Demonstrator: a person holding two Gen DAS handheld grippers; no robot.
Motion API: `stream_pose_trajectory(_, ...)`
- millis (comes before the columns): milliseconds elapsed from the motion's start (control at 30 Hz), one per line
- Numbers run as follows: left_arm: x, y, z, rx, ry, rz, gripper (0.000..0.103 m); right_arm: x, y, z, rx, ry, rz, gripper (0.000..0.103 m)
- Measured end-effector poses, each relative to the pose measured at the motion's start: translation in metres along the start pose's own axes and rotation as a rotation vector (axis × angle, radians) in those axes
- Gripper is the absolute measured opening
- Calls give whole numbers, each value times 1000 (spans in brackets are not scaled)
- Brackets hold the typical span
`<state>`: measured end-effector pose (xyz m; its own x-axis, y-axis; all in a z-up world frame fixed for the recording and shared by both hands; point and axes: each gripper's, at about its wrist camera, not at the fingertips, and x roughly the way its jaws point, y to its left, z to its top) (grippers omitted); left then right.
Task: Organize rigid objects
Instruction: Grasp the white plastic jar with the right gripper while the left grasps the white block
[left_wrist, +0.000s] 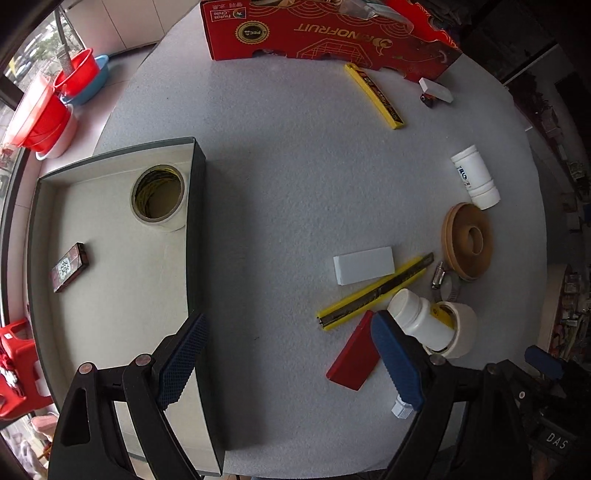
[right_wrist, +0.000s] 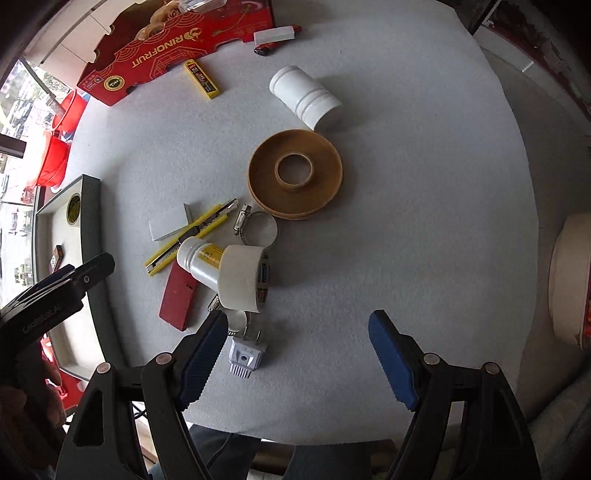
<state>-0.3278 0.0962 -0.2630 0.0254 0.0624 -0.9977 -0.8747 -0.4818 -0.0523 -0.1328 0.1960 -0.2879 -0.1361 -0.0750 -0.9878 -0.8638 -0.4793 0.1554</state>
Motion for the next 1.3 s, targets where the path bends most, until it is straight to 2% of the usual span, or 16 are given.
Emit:
stream_pose_trajectory(167,34,-25,18,-21,28,62,91,3,-24,-16,30,5,5,80)
stream_pose_trajectory(300,50,-29,27,-72,45,60,91,8,-40,-22,40,15,20,80)
stream_pose_trajectory(400,56,-32,32,-97,42,48,100,11,-47,-23,35,21,28,80)
stream_pose_trajectory(433,58,-34,33,-102,41,59,103,12,-48,-24,35,24,29,80)
stream_pose_trajectory(600,64,-27,36,-121,30,147,103,11,-54,-17,24,18,37,80)
stream_pose_trajectory(700,65,-13,37,-164,39,94,103,11,-54,-4,6,-3,38,80)
stream_pose_trajectory(1033,70,-24,24,-168,2,92,103,18,-31,101,-144,-110,-22,80)
stream_pose_trajectory(1300,76,-31,25,-181,-16,95,103,49,-19,158,-262,-92,-62,80)
